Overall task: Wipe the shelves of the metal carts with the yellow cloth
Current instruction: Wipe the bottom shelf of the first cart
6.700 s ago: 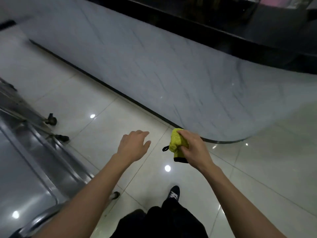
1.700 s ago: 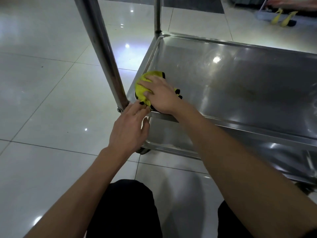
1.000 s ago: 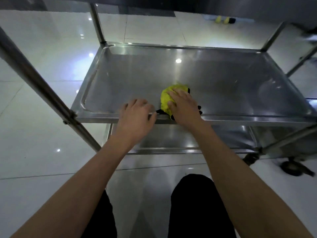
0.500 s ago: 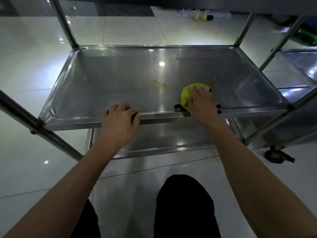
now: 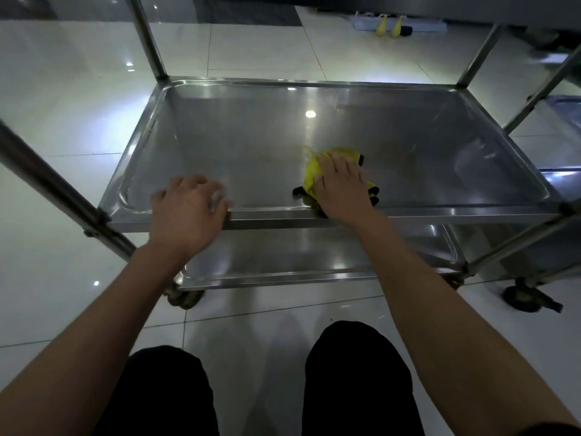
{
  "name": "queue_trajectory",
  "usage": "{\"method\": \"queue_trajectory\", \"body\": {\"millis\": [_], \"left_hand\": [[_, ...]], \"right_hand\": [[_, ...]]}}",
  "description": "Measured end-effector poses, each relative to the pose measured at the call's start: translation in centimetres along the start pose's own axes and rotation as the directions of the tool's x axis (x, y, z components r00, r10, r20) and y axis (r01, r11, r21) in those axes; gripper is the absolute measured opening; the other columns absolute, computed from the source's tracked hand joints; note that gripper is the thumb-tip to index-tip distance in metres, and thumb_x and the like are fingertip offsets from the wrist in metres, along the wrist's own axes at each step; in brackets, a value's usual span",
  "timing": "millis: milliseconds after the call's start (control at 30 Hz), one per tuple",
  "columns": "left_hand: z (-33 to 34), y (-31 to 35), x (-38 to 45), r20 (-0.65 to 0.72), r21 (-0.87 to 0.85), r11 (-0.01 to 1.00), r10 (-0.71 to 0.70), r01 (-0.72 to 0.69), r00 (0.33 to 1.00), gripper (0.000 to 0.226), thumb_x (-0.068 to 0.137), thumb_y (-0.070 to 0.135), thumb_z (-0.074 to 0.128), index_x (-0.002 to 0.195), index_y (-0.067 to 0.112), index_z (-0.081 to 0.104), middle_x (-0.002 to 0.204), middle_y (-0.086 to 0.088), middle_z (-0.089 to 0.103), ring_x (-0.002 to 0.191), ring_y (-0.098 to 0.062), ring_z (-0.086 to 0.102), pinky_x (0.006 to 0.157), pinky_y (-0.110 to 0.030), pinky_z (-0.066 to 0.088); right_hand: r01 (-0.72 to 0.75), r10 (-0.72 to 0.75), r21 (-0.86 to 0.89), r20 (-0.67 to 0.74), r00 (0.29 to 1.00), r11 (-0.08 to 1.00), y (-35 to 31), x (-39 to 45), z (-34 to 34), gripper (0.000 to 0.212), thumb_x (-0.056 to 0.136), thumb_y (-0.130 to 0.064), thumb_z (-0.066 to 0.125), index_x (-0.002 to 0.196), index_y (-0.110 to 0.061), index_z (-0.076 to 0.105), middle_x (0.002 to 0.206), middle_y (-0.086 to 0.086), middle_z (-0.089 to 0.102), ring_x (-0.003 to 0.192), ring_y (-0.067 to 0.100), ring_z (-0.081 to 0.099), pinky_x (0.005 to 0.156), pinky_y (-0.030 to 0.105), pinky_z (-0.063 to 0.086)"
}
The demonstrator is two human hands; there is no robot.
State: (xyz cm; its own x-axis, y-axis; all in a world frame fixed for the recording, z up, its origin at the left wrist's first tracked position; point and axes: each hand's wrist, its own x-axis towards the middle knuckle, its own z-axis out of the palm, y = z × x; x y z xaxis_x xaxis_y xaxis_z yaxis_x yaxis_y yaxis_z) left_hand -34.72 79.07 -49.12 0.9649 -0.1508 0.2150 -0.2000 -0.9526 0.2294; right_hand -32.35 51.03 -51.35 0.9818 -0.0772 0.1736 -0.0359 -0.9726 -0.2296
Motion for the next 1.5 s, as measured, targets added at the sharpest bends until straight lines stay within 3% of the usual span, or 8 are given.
{"method": "queue_trajectory", "body": {"millis": [200, 433, 633, 767, 1067, 1267, 1367, 1500], "left_hand": [[-1.5, -4.3, -1.5, 0.006, 0.096, 0.988, -0.125, 0.124, 0.992, 0.034, 0.095, 0.052, 0.045, 0.107, 0.033, 0.071, 0.113, -0.003, 0.063, 0.109, -0.034, 0.055, 0.089, -0.052, 0.044], [-0.8, -6.2, -3.5, -0.052, 0.126, 0.991, -0.045, 0.052, 0.998, 0.038, 0.100, 0.049, 0.037, 0.108, 0.031, 0.069, 0.108, 0.004, 0.062, 0.099, -0.030, 0.060, 0.084, -0.045, 0.048], [0.2, -7.4, -4.7, -0.157, 0.098, 0.995, -0.001, 0.017, 0.988, 0.033, 0.099, 0.040, 0.045, 0.111, 0.025, 0.072, 0.105, 0.001, 0.067, 0.103, -0.028, 0.062, 0.092, -0.047, 0.045], [0.1, -7.5, -4.7, -0.158, 0.096, 0.995, 0.001, 0.014, 0.987, 0.033, 0.098, 0.040, 0.045, 0.114, 0.026, 0.071, 0.104, 0.001, 0.068, 0.101, -0.028, 0.062, 0.092, -0.047, 0.045], [-0.1, -6.0, -4.8, -0.092, 0.087, 0.992, -0.087, 0.095, 0.992, 0.030, 0.098, 0.039, 0.048, 0.114, 0.026, 0.071, 0.110, -0.002, 0.063, 0.107, -0.033, 0.058, 0.097, -0.049, 0.041], [-0.7, -3.7, -3.1, -0.038, 0.048, 0.965, -0.258, 0.260, 0.965, 0.028, 0.091, 0.039, 0.047, 0.097, 0.026, 0.071, 0.110, -0.001, 0.063, 0.106, -0.031, 0.058, 0.103, -0.058, 0.036], [-0.1, -0.4, -1.2, -0.027, 0.019, 0.987, -0.157, 0.158, 0.987, 0.023, 0.090, 0.036, 0.048, 0.093, 0.025, 0.068, 0.106, 0.003, 0.065, 0.102, -0.027, 0.058, 0.100, -0.052, 0.037], [1.6, 7.1, 1.9, 0.089, -0.071, 0.996, 0.054, -0.048, 0.995, 0.028, 0.094, 0.034, 0.048, 0.110, 0.025, 0.068, 0.118, 0.001, 0.063, 0.112, -0.028, 0.055, 0.095, -0.046, 0.044]], "right_hand": [[0.138, -0.141, 0.071, 0.048, 0.989, 0.988, -6.4, 2.2, 2.1, 0.049, 0.101, -0.033, 0.034, 0.148, -0.022, 0.035, 0.158, 0.005, 0.028, 0.144, 0.029, 0.023, 0.115, 0.046, 0.016], [0.354, -0.360, 0.072, 0.109, 0.926, 0.932, -16.6, 5.4, 4.4, 0.048, 0.102, -0.034, 0.038, 0.149, -0.022, 0.038, 0.158, 0.004, 0.032, 0.144, 0.027, 0.028, 0.115, 0.041, 0.024], [0.445, -0.483, 0.194, 0.257, 0.837, 0.874, -23.9, 8.6, 6.2, 0.050, 0.104, -0.037, 0.033, 0.153, -0.027, 0.030, 0.163, 0.000, 0.020, 0.149, 0.026, 0.015, 0.118, 0.046, 0.014], [0.475, -0.536, 0.265, 0.251, 0.806, 0.839, -25.1, 9.1, 6.5, 0.050, 0.104, -0.037, 0.035, 0.153, -0.028, 0.031, 0.162, -0.001, 0.022, 0.149, 0.024, 0.015, 0.119, 0.046, 0.015], [0.429, -0.482, 0.276, 0.166, 0.860, 0.860, -21.8, 7.8, 6.3, 0.048, 0.103, -0.033, 0.038, 0.150, -0.025, 0.037, 0.160, 0.001, 0.029, 0.145, 0.029, 0.023, 0.115, 0.046, 0.021], [0.294, -0.311, 0.152, 0.101, 0.945, 0.944, -11.4, 6.6, 4.1, 0.048, 0.103, -0.032, 0.040, 0.149, -0.018, 0.039, 0.157, 0.007, 0.035, 0.140, 0.032, 0.033, 0.112, 0.043, 0.031], [0.199, -0.213, 0.142, 0.086, 0.973, 0.970, -4.7, 5.9, 2.2, 0.047, 0.103, -0.028, 0.040, 0.148, -0.015, 0.040, 0.156, 0.011, 0.036, 0.139, 0.033, 0.035, 0.113, 0.042, 0.029], [0.097, -0.100, 0.092, 0.023, 0.995, 0.991, 3.4, 4.7, -0.5, 0.043, 0.103, -0.022, 0.041, 0.144, -0.009, 0.044, 0.152, 0.013, 0.040, 0.137, 0.033, 0.036, 0.114, 0.039, 0.024]]}}
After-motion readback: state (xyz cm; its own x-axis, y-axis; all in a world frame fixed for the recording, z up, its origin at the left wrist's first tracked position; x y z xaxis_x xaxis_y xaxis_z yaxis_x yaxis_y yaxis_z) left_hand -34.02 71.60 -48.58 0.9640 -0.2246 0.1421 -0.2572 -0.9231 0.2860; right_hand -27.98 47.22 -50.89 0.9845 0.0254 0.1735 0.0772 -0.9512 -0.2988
